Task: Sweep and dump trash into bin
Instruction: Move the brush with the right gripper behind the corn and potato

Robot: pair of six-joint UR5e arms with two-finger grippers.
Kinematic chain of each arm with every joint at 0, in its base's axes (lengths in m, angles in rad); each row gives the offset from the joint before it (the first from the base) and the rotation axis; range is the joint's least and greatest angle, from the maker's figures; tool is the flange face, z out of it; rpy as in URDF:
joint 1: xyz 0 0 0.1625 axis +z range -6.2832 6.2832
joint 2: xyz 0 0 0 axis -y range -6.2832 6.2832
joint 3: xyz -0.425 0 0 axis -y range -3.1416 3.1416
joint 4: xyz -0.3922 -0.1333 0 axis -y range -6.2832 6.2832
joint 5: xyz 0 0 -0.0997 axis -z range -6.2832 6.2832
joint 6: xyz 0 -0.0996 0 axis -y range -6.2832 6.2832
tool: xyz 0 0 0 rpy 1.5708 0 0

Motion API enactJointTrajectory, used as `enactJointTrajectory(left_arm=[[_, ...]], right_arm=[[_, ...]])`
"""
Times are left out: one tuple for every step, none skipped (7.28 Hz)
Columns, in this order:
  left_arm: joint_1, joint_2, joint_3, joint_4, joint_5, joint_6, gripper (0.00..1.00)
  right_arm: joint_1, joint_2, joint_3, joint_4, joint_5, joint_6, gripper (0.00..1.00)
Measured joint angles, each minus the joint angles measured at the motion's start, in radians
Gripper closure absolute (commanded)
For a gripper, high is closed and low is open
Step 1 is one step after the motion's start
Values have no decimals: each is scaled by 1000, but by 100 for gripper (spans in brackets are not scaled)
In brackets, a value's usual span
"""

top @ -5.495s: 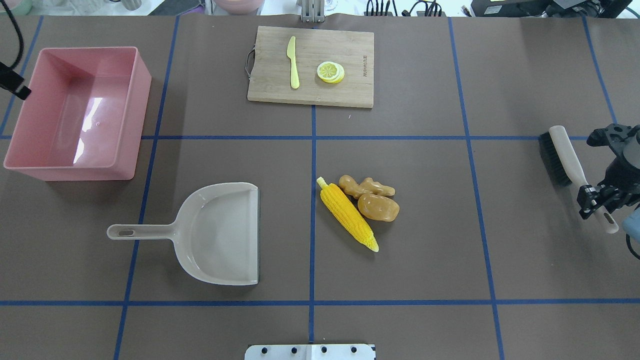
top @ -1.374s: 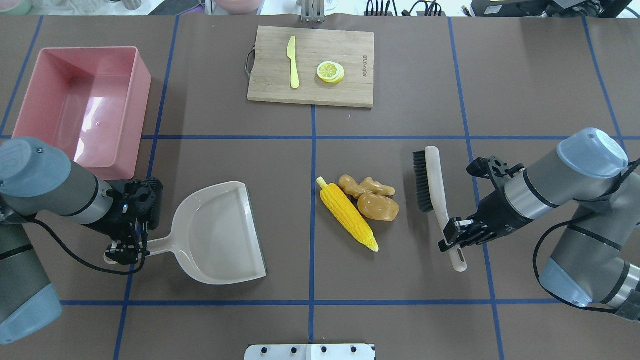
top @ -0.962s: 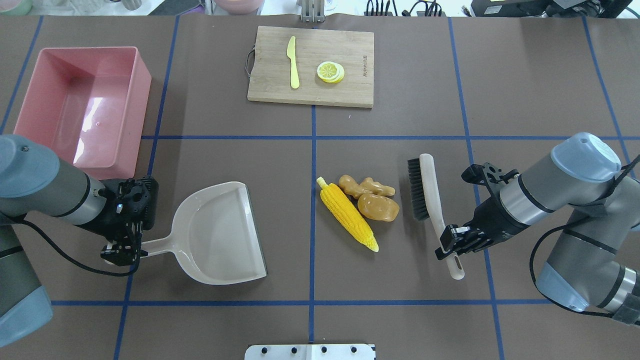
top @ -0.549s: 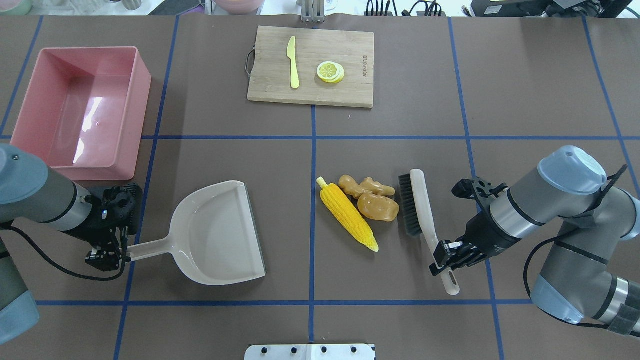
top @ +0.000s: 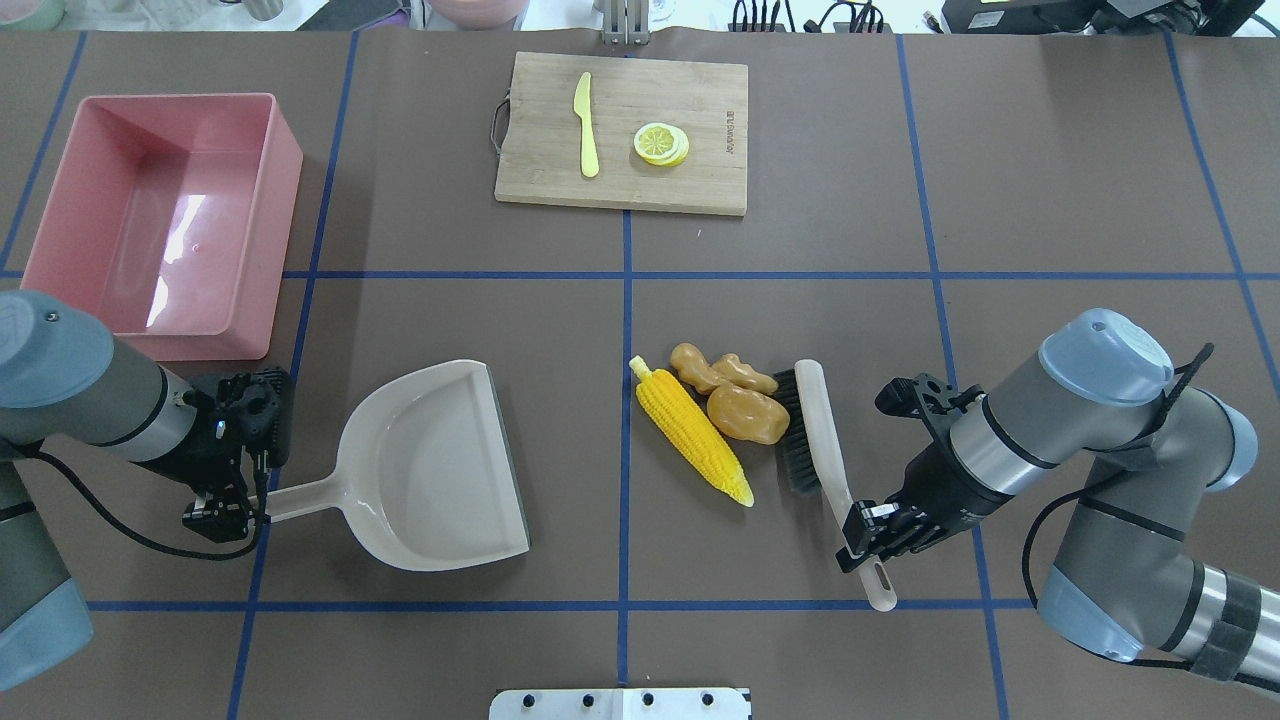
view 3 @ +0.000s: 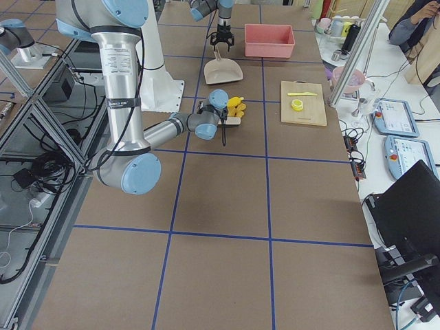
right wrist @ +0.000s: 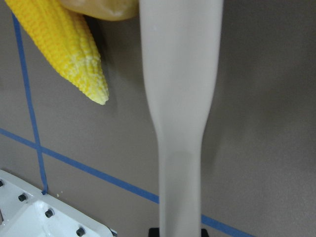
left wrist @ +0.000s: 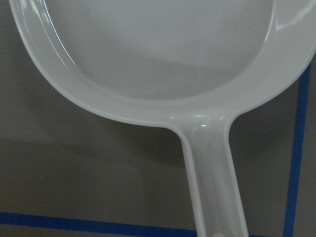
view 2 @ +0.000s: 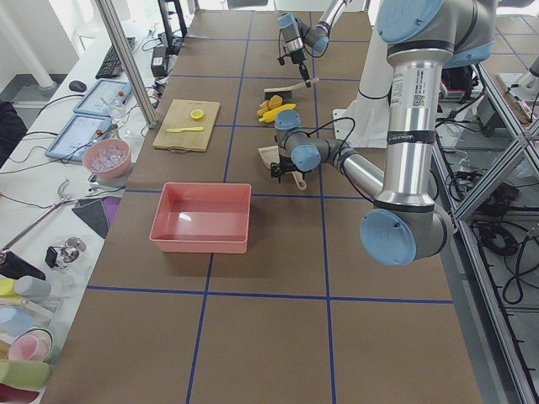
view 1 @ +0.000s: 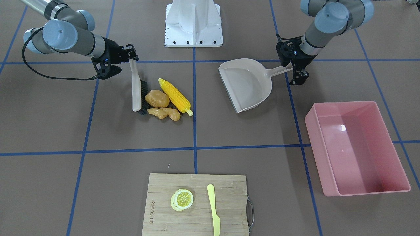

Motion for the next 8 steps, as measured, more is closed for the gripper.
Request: enactJointTrajectory(left_arm=[[-2, -5, -6, 2, -6, -6, 2], [-5, -11, -14, 4, -19, -19, 2], [-7, -13, -22, 4, -30, -40, 2], [-9, -14, -27, 4, -41, -64, 2], [-8, -15, -28, 3, -52, -88, 2], [-6, -15, -23, 2, -54, -101, 2], [-4, -17, -9, 2, -53, -107, 2], [-2, -28, 17, 2, -51, -109, 2]], right_arm=[[-1, 3, 0, 0, 0, 1, 100], [-1, 3, 0, 1, 0, 2, 100], [-3, 4, 0, 1, 0, 2, 100], [-4, 4, 2, 1, -1, 2, 100], [-4, 4, 3, 1, -1, 2, 100], [-5, 4, 5, 1, 0, 2, 100], [-6, 4, 6, 1, 0, 2, 100], [-8, 4, 6, 1, 0, 2, 100]])
